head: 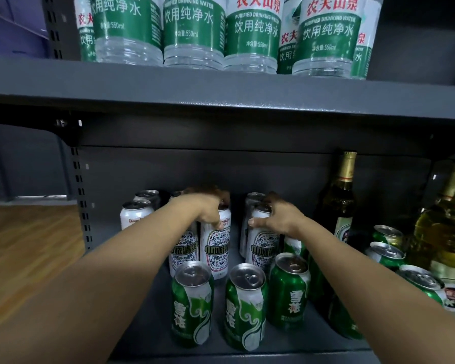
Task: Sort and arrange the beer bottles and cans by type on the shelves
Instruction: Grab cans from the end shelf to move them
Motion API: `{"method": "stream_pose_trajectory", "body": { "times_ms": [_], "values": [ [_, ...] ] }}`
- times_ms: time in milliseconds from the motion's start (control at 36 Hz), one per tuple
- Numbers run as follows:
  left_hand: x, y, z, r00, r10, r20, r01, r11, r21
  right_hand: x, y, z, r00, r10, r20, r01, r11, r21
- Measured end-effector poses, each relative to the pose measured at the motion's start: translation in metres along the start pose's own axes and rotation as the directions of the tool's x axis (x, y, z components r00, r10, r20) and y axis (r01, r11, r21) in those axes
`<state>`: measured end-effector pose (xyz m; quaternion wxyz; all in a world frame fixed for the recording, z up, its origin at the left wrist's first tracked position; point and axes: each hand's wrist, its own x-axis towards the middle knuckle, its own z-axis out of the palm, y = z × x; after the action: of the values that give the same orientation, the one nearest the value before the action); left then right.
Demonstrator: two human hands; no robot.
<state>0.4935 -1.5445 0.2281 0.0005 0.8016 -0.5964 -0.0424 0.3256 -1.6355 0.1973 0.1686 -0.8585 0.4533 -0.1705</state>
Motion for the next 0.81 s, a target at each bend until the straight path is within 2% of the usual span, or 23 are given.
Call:
{"method": "stream_pose_trajectory", "body": {
  "times_ms": [56,139,167,278,389,528,583,722,806],
  "values": [
    [-0.001,0.000,-0.001,1.000,0.010,0.001,-0.010,1.000,-0.014,0.000,-0.006,-0.009,0.998,0.058,0.013,-0.057,0.995,-0.078],
    [-0.002,0.000,-0.001,1.000,0.017,0.005,-0.016,0.999,-0.050,0.008,-0.010,-0.026,0.977,0.107,-0.183,-0.123,0.989,-0.077],
    [-0.001,-0.001,0.000,1.000,0.020,0.002,-0.020,0.998,-0.052,0.012,-0.013,-0.029,0.972,0.110,-0.206,-0.125,0.990,-0.063],
    [0.002,-0.001,0.000,1.000,0.021,-0.019,-0.021,0.999,-0.030,0.058,0.002,-0.022,0.994,0.099,-0.052,-0.105,0.988,-0.117],
    [0.005,-0.001,0.001,0.999,0.025,-0.021,-0.025,1.000,-0.003,0.049,-0.015,-0.023,0.992,0.113,-0.054,-0.117,0.990,-0.073],
    [0.009,-0.004,0.002,1.000,0.018,-0.017,-0.018,1.000,-0.020,0.057,-0.014,-0.010,0.995,0.083,0.061,-0.076,0.992,-0.102],
    [0.008,-0.004,0.003,1.000,0.013,-0.016,-0.013,1.000,-0.026,0.059,-0.014,-0.009,0.996,0.086,0.023,-0.083,0.991,-0.109],
    [0.004,0.000,-0.002,1.000,0.001,0.017,0.000,0.998,-0.069,0.039,-0.017,-0.021,0.970,0.120,-0.209,-0.151,0.979,-0.139],
    [0.001,0.005,-0.004,1.000,0.016,-0.009,-0.017,0.998,-0.059,0.025,-0.015,-0.029,0.964,0.112,-0.239,-0.152,0.976,-0.157]
  ]
}}
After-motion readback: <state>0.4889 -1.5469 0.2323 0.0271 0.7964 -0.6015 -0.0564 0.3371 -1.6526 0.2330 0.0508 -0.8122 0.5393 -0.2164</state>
